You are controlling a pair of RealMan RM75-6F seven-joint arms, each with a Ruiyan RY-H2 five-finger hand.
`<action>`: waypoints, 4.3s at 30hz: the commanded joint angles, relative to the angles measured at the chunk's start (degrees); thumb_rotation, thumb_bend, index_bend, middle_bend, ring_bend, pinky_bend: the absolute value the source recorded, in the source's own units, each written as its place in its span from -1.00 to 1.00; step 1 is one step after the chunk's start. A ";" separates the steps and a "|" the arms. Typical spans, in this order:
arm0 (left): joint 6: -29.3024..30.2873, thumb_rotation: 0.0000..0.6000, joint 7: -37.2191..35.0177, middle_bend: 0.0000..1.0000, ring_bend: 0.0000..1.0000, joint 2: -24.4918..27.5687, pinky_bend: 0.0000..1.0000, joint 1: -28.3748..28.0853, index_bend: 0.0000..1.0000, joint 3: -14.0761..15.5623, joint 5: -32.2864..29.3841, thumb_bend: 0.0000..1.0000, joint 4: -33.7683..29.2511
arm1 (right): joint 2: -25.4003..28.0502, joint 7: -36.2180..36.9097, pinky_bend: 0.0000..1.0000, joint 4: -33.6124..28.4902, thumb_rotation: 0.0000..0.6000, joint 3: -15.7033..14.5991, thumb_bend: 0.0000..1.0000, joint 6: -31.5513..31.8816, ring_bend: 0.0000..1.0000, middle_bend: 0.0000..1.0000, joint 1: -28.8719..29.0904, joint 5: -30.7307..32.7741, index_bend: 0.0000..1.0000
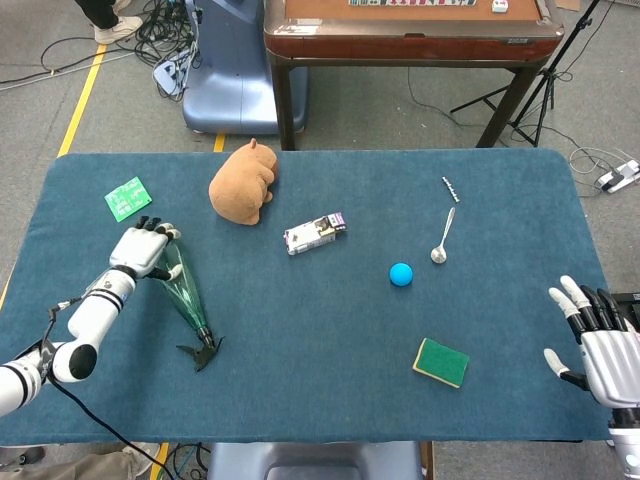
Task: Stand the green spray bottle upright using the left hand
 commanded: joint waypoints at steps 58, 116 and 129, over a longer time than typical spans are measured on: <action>11.21 -0.25 3.41 -0.42 -1.00 8.68 -1.00 2.01 -0.47 6.47 0.57 -0.14 -13.01 | -0.44 1.00 -1.00 0.67 1.00 -0.30 -0.46 0.60 -1.00 -0.89 -0.26 -0.95 -0.77; 22.01 1.00 4.07 -0.12 -0.62 -5.52 -1.00 6.80 -0.06 4.99 21.39 -0.32 -7.96 | -0.34 2.20 -1.00 1.72 1.00 -0.33 -0.46 0.20 -1.00 -0.89 -0.41 -0.14 -0.77; 20.13 1.00 -39.09 -0.12 -0.65 0.83 -1.00 9.76 -0.13 -7.33 24.21 -0.33 -16.98 | -0.26 2.68 -1.00 1.98 1.00 -0.44 -0.46 0.53 -1.00 -0.89 -0.72 -0.07 -0.77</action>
